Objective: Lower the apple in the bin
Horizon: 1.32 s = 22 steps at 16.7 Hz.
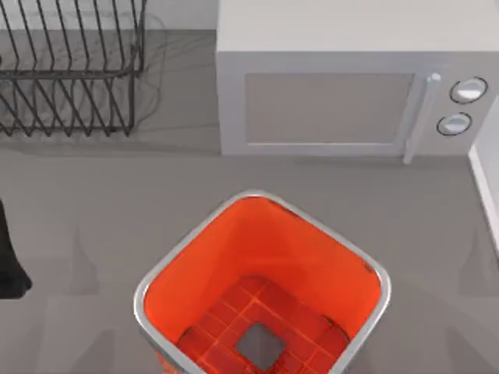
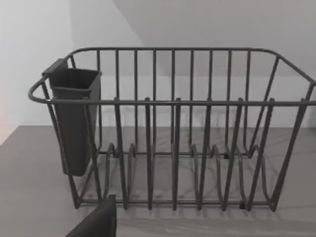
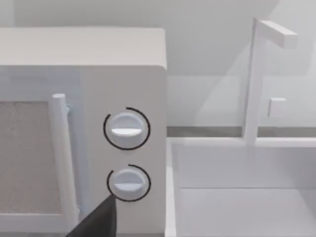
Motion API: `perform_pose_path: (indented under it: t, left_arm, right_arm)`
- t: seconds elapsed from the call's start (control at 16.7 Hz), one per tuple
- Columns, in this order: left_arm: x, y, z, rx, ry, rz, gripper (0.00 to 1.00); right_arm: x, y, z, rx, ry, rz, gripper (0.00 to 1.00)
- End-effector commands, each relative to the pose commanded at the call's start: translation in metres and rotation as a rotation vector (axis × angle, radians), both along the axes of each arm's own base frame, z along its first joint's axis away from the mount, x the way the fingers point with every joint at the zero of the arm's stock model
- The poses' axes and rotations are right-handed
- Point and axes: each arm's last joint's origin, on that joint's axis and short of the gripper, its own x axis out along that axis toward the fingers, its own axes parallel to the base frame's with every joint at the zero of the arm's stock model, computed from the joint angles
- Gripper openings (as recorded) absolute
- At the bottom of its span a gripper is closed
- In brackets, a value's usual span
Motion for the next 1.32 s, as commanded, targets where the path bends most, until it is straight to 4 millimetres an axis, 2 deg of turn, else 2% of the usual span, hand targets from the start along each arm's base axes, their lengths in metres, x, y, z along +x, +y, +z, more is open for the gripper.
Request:
perform_pose_path:
  t: [0.18,0.3,0.48,0.66,0.84,0.96,1.14,1.32]
  left_arm:
    - [0.000,0.000,0.002,0.001,0.008,0.001,1.00]
    - [0.000,0.001,0.012,0.008,0.044,0.006,1.00]
    - [0.005,0.003,0.040,0.021,0.148,0.016,1.00]
    - [0.025,0.008,0.075,0.032,0.319,0.028,1.00]
    - [0.067,0.017,0.101,0.029,0.552,0.044,1.00]
    - [0.105,0.028,0.107,0.017,0.727,0.056,1.00]
    - [0.166,0.049,0.095,-0.014,0.989,0.074,1.00]
    - [0.214,0.072,0.067,-0.055,1.216,0.086,1.00]
  right_arm:
    - [0.000,0.000,0.000,0.000,0.000,0.000,1.00]
    - [0.000,0.000,0.000,0.000,0.000,0.000,1.00]
    - [0.000,0.000,0.000,0.000,0.000,0.000,1.00]
    - [0.000,0.000,0.000,0.000,0.000,0.000,1.00]
    - [0.000,0.000,0.000,0.000,0.000,0.000,1.00]
    - [0.000,0.000,0.000,0.000,0.000,0.000,1.00]
    - [0.000,0.000,0.000,0.000,0.000,0.000,1.00]
    - [0.000,0.000,0.000,0.000,0.000,0.000,1.00]
